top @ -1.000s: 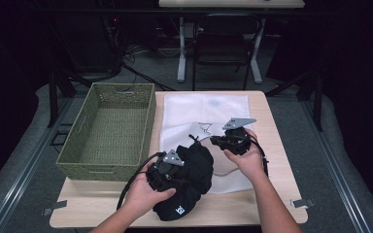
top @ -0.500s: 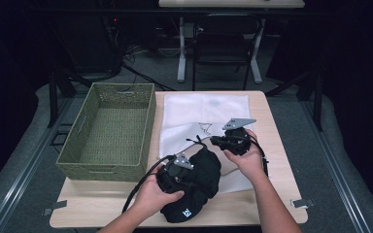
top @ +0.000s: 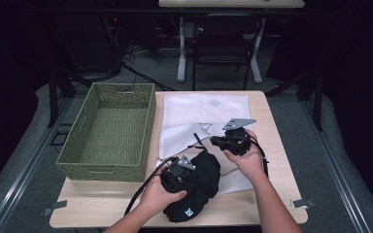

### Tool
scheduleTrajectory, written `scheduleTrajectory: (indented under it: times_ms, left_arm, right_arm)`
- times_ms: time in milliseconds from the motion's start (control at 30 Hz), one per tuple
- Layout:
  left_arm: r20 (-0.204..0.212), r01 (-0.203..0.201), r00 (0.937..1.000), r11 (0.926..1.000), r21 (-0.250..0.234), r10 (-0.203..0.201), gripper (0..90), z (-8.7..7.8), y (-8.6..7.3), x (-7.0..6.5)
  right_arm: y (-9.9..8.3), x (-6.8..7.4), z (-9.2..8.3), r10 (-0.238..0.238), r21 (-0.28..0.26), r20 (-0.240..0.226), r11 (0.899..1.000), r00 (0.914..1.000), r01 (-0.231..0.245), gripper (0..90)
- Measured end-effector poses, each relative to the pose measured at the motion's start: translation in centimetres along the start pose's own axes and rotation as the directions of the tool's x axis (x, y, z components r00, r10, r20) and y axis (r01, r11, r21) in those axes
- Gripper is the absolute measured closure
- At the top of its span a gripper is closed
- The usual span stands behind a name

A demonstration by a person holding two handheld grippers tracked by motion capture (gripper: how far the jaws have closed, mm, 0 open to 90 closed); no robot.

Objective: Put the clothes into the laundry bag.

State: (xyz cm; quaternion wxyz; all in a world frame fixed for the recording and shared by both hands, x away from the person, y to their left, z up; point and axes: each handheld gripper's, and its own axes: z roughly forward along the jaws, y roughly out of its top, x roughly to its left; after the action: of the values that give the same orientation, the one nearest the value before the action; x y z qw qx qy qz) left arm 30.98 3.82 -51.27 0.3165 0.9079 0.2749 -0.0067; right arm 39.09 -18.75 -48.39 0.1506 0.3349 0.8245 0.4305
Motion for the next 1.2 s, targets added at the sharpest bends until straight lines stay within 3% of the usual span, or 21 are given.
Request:
scheduleTrajectory:
  times_ms: [633, 867, 1200]
  left_arm:
    - [0.002, 0.054, 0.9985, 0.9985, 0.009, -0.054, 72.0, 1.3, -0.4, 1.0]
    - [0.002, 0.080, 0.9968, 0.9967, 0.007, -0.080, 71.9, 1.2, 0.0, 1.6]
    - [-0.032, 0.110, 0.9934, 0.9938, -0.015, -0.110, 71.9, 0.9, 1.3, 3.0]
  right_arm:
    - [-0.2, 0.3, -0.1, -0.002, -0.003, -0.002, 1.000, 1.0000, 0.002, 87.0]
    - [-0.1, 0.6, -0.1, -0.006, -0.003, -0.005, 1.000, 1.0000, 0.006, 86.9]
    - [-0.1, 0.8, -0.1, -0.013, 0.000, -0.009, 1.000, 0.9999, 0.013, 86.9]
